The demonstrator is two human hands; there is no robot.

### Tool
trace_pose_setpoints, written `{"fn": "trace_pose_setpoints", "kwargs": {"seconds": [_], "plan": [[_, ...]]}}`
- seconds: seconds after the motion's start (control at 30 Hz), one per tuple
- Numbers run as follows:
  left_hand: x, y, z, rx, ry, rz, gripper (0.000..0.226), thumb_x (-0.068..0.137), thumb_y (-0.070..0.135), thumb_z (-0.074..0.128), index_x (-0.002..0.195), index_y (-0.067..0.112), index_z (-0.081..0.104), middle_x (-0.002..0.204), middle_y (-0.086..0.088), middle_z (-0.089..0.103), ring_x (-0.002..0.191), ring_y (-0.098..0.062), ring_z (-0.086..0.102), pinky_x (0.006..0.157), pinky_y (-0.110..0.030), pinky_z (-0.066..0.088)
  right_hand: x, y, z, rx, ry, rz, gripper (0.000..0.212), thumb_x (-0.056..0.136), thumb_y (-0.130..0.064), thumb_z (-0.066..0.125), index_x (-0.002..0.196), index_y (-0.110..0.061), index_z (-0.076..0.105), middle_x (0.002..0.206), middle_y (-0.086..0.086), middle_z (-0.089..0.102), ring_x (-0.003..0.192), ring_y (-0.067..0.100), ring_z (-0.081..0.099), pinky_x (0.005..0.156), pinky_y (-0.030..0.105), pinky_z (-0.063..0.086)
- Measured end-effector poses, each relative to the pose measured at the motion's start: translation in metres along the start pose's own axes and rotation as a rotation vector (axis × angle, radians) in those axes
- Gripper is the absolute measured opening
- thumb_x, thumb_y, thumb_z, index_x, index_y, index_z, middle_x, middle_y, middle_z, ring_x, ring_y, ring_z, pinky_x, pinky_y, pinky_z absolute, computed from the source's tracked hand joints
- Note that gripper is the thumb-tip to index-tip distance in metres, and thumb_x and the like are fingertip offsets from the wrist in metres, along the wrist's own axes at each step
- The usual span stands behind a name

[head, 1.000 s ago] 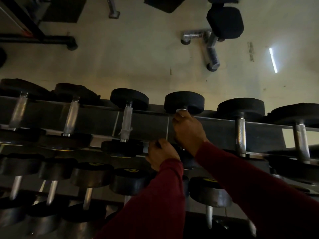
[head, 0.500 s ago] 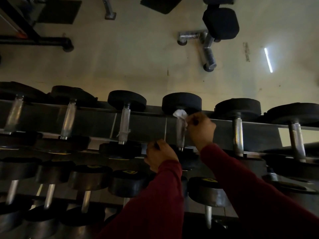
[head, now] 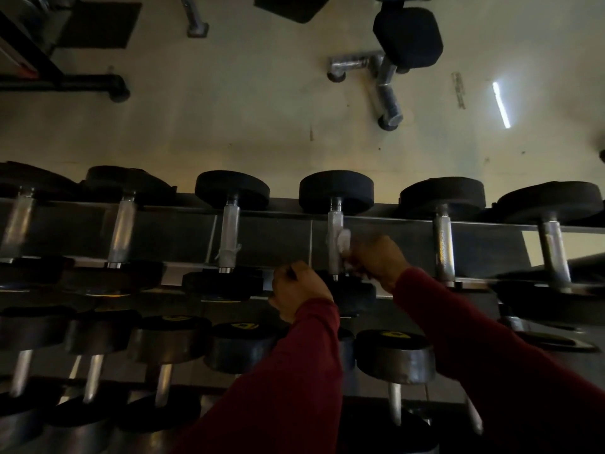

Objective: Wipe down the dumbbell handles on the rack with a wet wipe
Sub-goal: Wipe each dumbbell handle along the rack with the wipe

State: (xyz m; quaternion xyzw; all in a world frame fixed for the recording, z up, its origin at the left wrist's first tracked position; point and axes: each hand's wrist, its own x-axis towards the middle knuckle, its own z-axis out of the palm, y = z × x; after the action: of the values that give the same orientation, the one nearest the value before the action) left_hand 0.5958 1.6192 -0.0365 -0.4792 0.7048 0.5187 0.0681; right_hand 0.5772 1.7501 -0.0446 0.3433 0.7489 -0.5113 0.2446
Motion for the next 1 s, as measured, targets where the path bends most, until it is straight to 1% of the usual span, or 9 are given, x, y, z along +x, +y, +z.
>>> {"fn": "trace_pose_setpoints", "kwargs": {"seconds": [0.1, 0.2, 0.33, 0.4, 0.53, 0.6, 0.7, 0.83, 1.0], "plan": [[-0.001, -0.001, 0.001, -0.015, 0.003, 0.006, 0.024, 0.089, 0.035, 0.049, 0.103, 0.026, 0.066, 0.098, -0.002, 0.058, 0.111, -0.028, 0.049, 0.098, -0.046, 0.04, -0.005, 0.002, 0.0, -0.057, -0.023, -0.037, 0.024, 0.095, -0.029, 0.063, 0.096, -0.006, 0.07, 0.088, 0.012, 0.072, 0.074, 0.019, 0.068, 0.073, 0.036, 0.057], [0.0, -0.001, 0.0, -0.012, 0.013, 0.019, 0.026, 0.09, 0.032, 0.05, 0.107, 0.023, 0.067, 0.107, -0.007, 0.063, 0.113, -0.029, 0.049, 0.097, -0.043, 0.039, 0.008, -0.009, -0.002, 0.261, 0.017, 0.078, 0.015, 0.091, -0.016, 0.067, 0.099, -0.003, 0.07, 0.091, 0.015, 0.073, 0.073, 0.02, 0.069, 0.066, 0.032, 0.059], [0.003, -0.003, 0.002, -0.019, 0.012, 0.018, 0.024, 0.088, 0.033, 0.05, 0.102, 0.024, 0.068, 0.103, -0.005, 0.065, 0.109, -0.029, 0.053, 0.097, -0.047, 0.042, 0.017, -0.018, -0.001, 0.445, 0.044, 0.047, 0.011, 0.093, -0.011, 0.064, 0.102, -0.005, 0.067, 0.102, 0.017, 0.073, 0.092, 0.028, 0.072, 0.087, 0.043, 0.06], [0.005, -0.004, 0.003, -0.01, 0.005, 0.017, 0.021, 0.088, 0.035, 0.05, 0.098, 0.026, 0.067, 0.096, -0.002, 0.062, 0.107, -0.029, 0.053, 0.096, -0.047, 0.043, 0.011, -0.013, 0.0, 0.299, 0.042, 0.018, 0.017, 0.094, -0.018, 0.064, 0.102, -0.004, 0.068, 0.1, 0.018, 0.073, 0.093, 0.032, 0.072, 0.09, 0.049, 0.058], [0.007, -0.007, 0.004, -0.008, 0.001, 0.011, 0.026, 0.085, 0.039, 0.05, 0.101, 0.028, 0.067, 0.103, -0.003, 0.064, 0.106, -0.029, 0.054, 0.096, -0.048, 0.043, 0.0, -0.004, -0.006, -0.29, -0.034, -0.037, 0.022, 0.092, -0.027, 0.067, 0.093, -0.006, 0.072, 0.09, 0.013, 0.073, 0.077, 0.024, 0.07, 0.079, 0.038, 0.059], [0.006, -0.007, 0.004, 0.0, 0.006, 0.019, 0.03, 0.083, 0.042, 0.048, 0.103, 0.029, 0.067, 0.107, -0.004, 0.064, 0.107, -0.029, 0.055, 0.096, -0.047, 0.044, -0.003, -0.008, -0.003, -0.56, 0.133, -0.231, 0.018, 0.091, -0.033, 0.068, 0.089, -0.016, 0.073, 0.084, 0.003, 0.073, 0.073, 0.015, 0.069, 0.074, 0.033, 0.06], [0.005, -0.006, 0.003, 0.0, -0.005, 0.027, 0.036, 0.082, 0.045, 0.044, 0.104, 0.027, 0.066, 0.107, -0.005, 0.065, 0.106, -0.03, 0.055, 0.095, -0.048, 0.044, -0.007, -0.02, 0.01, -0.658, 0.395, -0.69, 0.012, 0.095, -0.018, 0.062, 0.099, -0.02, 0.073, 0.091, 0.001, 0.073, 0.077, 0.011, 0.067, 0.078, 0.03, 0.059], [0.003, -0.005, 0.0, 0.006, -0.007, 0.031, 0.042, 0.079, 0.046, 0.04, 0.106, 0.028, 0.066, 0.105, -0.008, 0.065, 0.104, -0.031, 0.054, 0.095, -0.05, 0.044, 0.007, -0.03, 0.013, -1.04, 0.192, -0.938, 0.031, 0.095, -0.013, 0.056, 0.123, -0.017, 0.067, 0.126, 0.005, 0.064, 0.123, 0.023, 0.051, 0.097, 0.036, 0.049], [0.004, -0.006, 0.001, 0.017, -0.006, 0.019, 0.037, 0.083, 0.041, 0.043, 0.109, 0.027, 0.065, 0.109, -0.01, 0.064, 0.106, -0.03, 0.052, 0.096, -0.051, 0.042, 0.015, -0.018, -0.002, -1.223, -0.065, -1.094, 0.024, 0.091, -0.023, 0.064, 0.113, -0.033, 0.069, 0.115, -0.003, 0.065, 0.109, 0.016, 0.056, 0.086, 0.027, 0.048]]}}
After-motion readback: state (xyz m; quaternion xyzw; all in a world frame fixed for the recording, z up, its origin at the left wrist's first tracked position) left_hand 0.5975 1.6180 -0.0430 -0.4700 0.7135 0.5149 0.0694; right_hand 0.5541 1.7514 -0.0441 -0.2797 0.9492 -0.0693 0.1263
